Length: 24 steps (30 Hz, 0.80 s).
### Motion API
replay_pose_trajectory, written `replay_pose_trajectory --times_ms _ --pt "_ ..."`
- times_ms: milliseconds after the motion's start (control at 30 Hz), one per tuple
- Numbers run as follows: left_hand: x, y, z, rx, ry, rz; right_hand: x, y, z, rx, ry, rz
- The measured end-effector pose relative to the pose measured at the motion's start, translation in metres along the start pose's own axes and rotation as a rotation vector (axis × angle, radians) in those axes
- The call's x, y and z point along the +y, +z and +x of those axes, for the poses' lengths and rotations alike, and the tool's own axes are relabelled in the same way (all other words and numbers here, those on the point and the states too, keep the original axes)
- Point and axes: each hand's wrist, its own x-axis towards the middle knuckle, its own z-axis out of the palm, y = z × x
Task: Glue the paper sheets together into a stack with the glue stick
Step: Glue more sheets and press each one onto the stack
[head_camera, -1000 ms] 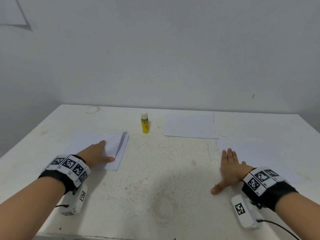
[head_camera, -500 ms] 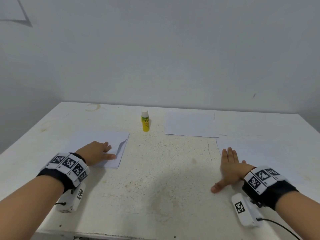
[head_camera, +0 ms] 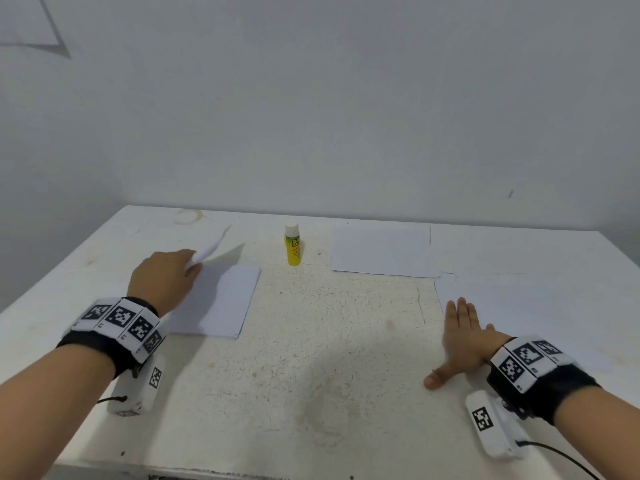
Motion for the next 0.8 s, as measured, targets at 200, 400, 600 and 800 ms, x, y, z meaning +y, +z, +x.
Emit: replay_pose_trajectory --times_ms 200,400,600,800 --pt "0.072 -0.038 -0.017 0.028 0.173 0.204 0.000 0.001 0.001 0.010 -0.001 -0.006" --pt "0.185 -0.014 -0.062 -0.353 0.392 0.196 0.002 0.001 0.003 0.041 0.004 0.001" --pt "0.230 0.015 -0.068 -0.615 0.455 0.117 0.011 -0.016 0.015 0.111 -0.075 -0.057" --pt "0.212 0.031 -0.052 -0.682 0.551 0.158 0.022 -0.037 0.026 0.324 -0.070 0.122"
